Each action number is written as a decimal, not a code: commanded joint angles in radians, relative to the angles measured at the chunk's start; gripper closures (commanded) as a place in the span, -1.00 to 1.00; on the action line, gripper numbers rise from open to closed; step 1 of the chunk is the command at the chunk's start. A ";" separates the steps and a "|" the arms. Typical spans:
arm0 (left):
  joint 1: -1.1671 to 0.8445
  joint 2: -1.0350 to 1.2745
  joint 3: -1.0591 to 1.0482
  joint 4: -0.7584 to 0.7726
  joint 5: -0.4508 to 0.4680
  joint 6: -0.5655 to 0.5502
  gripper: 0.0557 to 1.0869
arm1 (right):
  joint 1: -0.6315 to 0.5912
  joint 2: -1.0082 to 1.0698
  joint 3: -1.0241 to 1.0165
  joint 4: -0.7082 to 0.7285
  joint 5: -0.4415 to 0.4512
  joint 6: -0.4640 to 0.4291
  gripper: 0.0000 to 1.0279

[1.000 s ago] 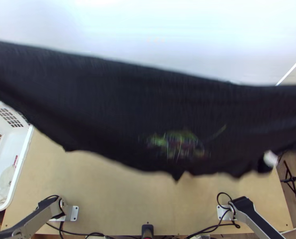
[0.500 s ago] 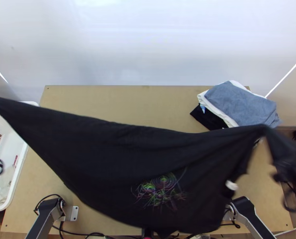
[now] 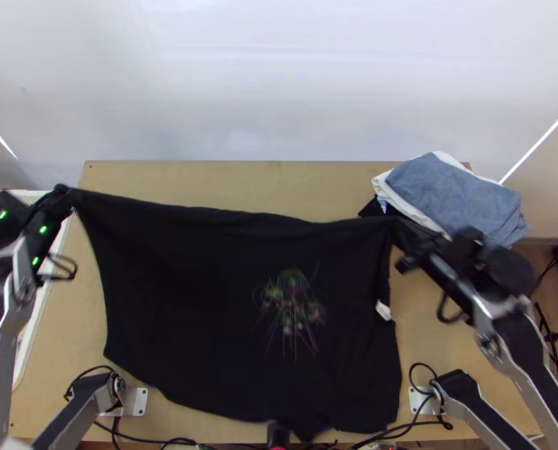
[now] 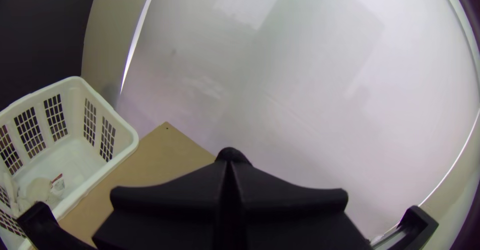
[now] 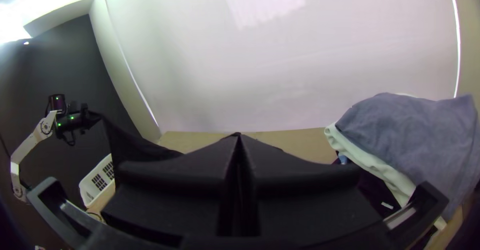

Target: Fold the t-shirt

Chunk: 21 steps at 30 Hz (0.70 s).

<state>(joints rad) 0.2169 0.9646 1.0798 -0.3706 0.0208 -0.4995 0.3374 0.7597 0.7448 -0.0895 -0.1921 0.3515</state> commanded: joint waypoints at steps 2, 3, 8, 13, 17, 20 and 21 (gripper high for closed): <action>0.010 0.387 0.025 0.242 -0.047 0.006 0.93 | -0.001 0.366 0.028 0.249 0.042 -0.026 0.95; 0.012 0.445 0.052 0.257 -0.051 0.004 0.93 | -0.005 0.423 0.065 0.251 0.057 -0.028 0.95; 0.027 0.701 0.204 0.283 -0.061 0.013 0.93 | -0.021 0.675 0.260 0.143 0.077 -0.028 0.95; 0.030 0.861 0.322 0.332 -0.064 0.024 0.93 | -0.052 0.829 0.364 0.096 0.108 -0.023 0.95; 0.029 0.988 0.457 0.325 -0.071 0.030 0.93 | -0.083 0.932 0.452 0.077 0.148 -0.025 0.95; 0.030 1.094 0.565 0.299 -0.094 0.033 0.93 | -0.104 1.011 0.519 0.071 0.178 -0.028 0.95; 0.036 1.126 0.603 0.280 -0.104 0.032 0.93 | -0.110 1.030 0.542 0.071 0.186 -0.026 0.95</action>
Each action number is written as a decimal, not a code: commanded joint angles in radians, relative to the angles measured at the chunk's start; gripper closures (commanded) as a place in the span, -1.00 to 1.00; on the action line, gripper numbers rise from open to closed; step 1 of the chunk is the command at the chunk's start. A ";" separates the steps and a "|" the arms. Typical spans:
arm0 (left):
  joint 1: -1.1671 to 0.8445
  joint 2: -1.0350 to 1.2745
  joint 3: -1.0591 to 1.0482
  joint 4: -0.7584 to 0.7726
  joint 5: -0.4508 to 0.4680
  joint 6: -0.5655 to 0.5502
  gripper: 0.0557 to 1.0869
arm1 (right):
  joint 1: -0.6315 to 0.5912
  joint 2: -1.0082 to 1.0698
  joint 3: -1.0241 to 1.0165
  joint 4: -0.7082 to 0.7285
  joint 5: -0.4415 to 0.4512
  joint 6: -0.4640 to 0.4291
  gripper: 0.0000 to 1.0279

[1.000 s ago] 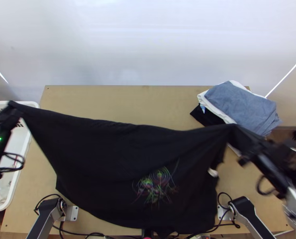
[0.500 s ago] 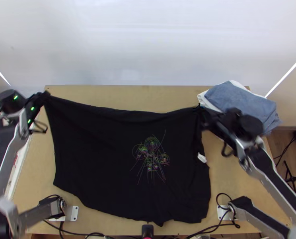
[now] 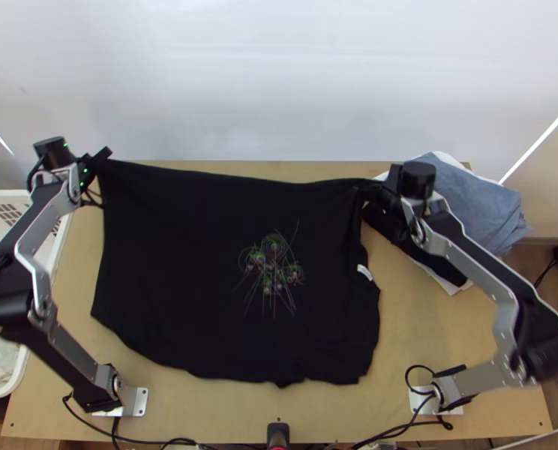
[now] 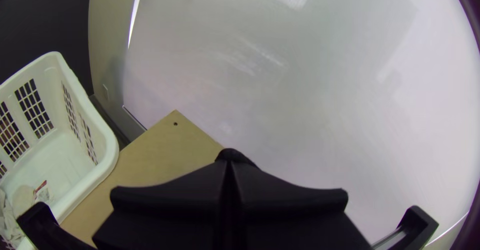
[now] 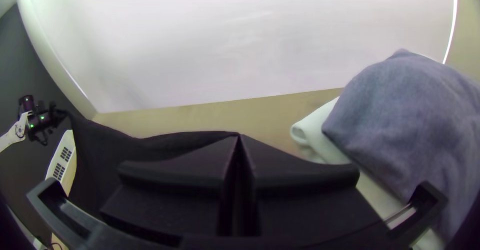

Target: Fold the t-shirt

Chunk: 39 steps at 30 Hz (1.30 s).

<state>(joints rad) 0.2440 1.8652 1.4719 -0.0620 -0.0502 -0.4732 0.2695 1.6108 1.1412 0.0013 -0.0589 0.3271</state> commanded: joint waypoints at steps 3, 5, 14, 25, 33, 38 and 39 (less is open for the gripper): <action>0.018 0.287 0.272 -0.036 -0.051 0.010 0.93 | -0.052 0.225 0.204 -0.020 0.097 -0.002 0.95; 0.020 0.310 0.289 -0.036 -0.063 0.011 0.93 | -0.055 0.245 0.233 -0.020 0.131 0.001 0.95; 0.015 0.405 0.495 -0.094 -0.097 0.011 0.93 | -0.076 0.251 0.258 0.063 0.208 0.040 0.95; -0.018 0.497 0.625 -0.179 -0.099 0.045 0.93 | -0.062 0.285 0.267 0.035 0.228 0.038 0.95; -0.020 0.491 0.643 -0.229 -0.126 0.041 0.93 | -0.053 0.288 0.278 -0.020 0.235 0.040 0.95; -0.012 0.425 0.594 -0.332 -0.122 0.016 0.93 | -0.021 0.281 0.282 -0.164 0.234 0.050 0.95; -0.011 0.413 0.576 -0.332 -0.117 0.019 0.93 | -0.016 0.281 0.281 -0.187 0.234 0.055 0.95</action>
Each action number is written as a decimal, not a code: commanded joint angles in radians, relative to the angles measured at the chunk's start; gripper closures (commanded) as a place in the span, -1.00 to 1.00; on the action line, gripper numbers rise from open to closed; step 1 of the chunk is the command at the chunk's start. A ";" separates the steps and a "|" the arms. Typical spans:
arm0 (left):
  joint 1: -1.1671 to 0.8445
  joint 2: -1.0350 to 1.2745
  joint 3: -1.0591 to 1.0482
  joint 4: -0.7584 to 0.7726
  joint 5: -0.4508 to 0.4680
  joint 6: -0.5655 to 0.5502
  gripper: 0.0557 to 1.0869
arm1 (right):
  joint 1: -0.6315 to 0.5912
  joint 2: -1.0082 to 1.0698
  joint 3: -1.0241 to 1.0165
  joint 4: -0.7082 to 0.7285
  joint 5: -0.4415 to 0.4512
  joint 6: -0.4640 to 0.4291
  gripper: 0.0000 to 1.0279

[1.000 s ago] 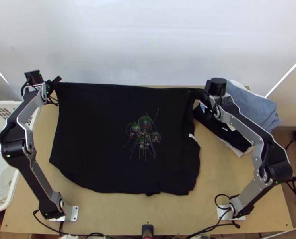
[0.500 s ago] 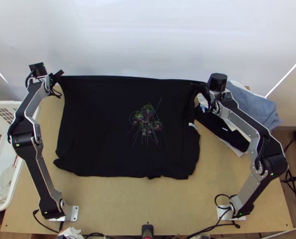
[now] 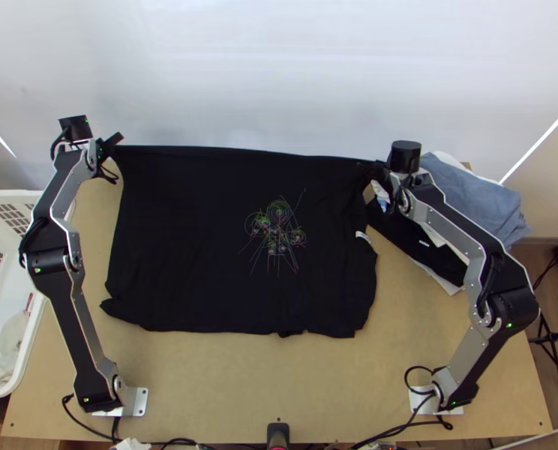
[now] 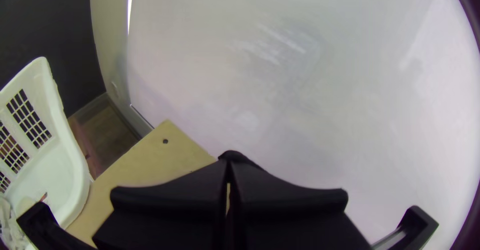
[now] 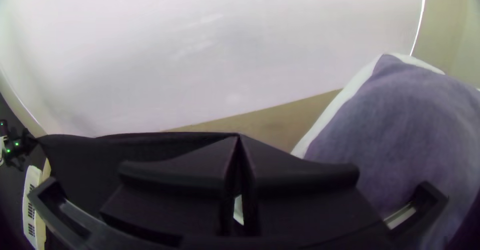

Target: Fold the t-shirt

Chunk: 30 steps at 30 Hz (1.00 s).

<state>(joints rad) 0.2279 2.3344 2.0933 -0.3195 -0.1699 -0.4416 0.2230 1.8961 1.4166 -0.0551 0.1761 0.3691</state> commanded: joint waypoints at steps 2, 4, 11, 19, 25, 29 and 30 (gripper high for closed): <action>0.007 -0.072 -0.068 -0.079 0.012 0.004 0.93 | 0.036 -0.008 0.001 -0.157 -0.001 0.021 0.95; 0.011 -0.079 -0.081 -0.085 0.015 0.018 0.93 | 0.036 -0.015 -0.010 -0.161 -0.001 0.028 0.95; 0.039 -0.113 -0.147 -0.099 0.070 0.047 0.93 | 0.039 -0.038 -0.021 -0.172 -0.001 0.033 0.95; 0.024 -0.222 -0.338 -0.095 0.142 0.138 0.93 | 0.039 -0.068 -0.048 -0.209 -0.003 0.033 0.95; 0.014 -0.325 -0.516 -0.070 0.144 0.172 0.93 | 0.056 -0.124 -0.113 -0.210 -0.003 0.044 0.95; 0.021 -0.400 -0.615 -0.050 0.164 0.199 0.93 | 0.067 -0.169 -0.163 -0.210 -0.003 0.045 0.95; 0.025 -0.414 -0.633 -0.050 0.167 0.208 0.93 | 0.068 -0.180 -0.176 -0.210 -0.003 0.045 0.95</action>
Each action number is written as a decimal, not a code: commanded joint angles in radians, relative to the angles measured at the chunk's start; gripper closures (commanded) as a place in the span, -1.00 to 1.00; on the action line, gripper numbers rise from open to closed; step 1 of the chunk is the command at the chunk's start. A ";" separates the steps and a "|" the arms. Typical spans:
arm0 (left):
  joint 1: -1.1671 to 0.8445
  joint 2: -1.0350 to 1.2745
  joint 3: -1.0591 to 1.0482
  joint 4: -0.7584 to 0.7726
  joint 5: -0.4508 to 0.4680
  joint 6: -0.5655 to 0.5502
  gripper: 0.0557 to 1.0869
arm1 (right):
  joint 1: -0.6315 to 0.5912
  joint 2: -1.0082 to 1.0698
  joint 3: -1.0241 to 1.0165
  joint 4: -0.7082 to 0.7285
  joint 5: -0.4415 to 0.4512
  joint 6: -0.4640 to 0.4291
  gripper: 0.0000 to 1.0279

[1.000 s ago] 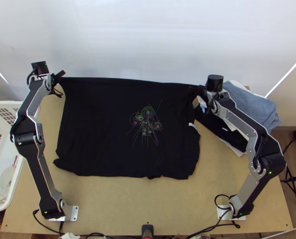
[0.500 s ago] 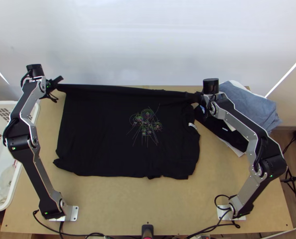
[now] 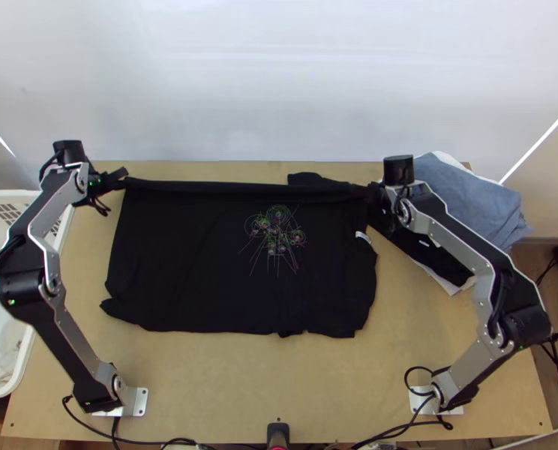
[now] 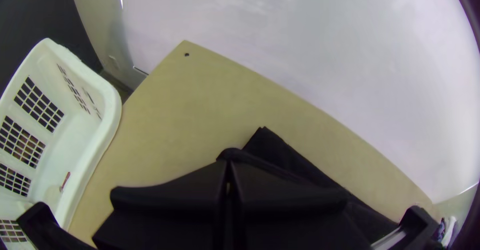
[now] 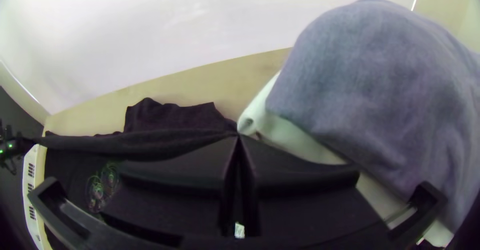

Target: Fold the t-shirt

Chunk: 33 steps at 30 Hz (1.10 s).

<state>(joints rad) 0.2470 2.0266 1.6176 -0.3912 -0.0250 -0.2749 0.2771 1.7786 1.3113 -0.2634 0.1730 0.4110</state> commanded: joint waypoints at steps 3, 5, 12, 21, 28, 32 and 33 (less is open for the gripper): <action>0.018 -0.140 -0.205 0.026 0.023 0.062 0.93 | 0.019 -0.097 -0.110 -0.010 0.000 0.008 0.95; 0.028 -0.163 -0.232 0.032 0.023 0.068 0.93 | 0.025 -0.119 -0.139 -0.011 0.000 0.009 0.95; 0.048 -0.227 -0.323 0.043 0.030 0.086 0.93 | 0.036 -0.197 -0.242 -0.011 0.000 0.041 0.95; 0.031 -0.244 -0.432 0.045 0.030 0.121 0.93 | 0.082 -0.265 -0.359 0.009 -0.006 0.106 0.95; -0.006 -0.244 -0.483 0.087 0.028 0.183 -0.07 | 0.083 -0.262 -0.391 0.033 -0.055 0.123 0.09; -0.011 -0.301 -0.479 0.063 0.028 0.215 -0.78 | 0.082 -0.309 -0.388 -0.042 -0.124 0.123 -0.66; -0.005 -0.318 -0.478 0.061 0.028 0.215 -0.84 | 0.083 -0.324 -0.386 -0.079 -0.129 0.130 -0.86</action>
<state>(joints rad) 0.2512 1.7687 1.1584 -0.3191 0.0044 -0.0990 0.3557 1.5101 0.9375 -0.2501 0.1116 0.5266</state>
